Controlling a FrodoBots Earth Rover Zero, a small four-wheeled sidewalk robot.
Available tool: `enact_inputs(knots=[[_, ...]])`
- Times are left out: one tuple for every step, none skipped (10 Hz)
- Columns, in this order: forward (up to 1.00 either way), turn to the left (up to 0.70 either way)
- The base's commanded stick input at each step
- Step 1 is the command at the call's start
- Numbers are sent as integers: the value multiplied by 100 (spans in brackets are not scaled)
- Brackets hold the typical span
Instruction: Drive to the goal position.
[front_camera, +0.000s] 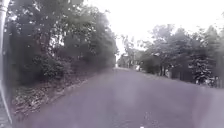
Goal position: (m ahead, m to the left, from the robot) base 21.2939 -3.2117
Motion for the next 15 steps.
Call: enact_inputs(knots=[[70,0],[70,0],[70,0],[70,0],[70,0],[70,0],[70,0],[70,0],[70,0],[70,0],[70,0],[70,0],[70,0],[70,0],[70,0]])
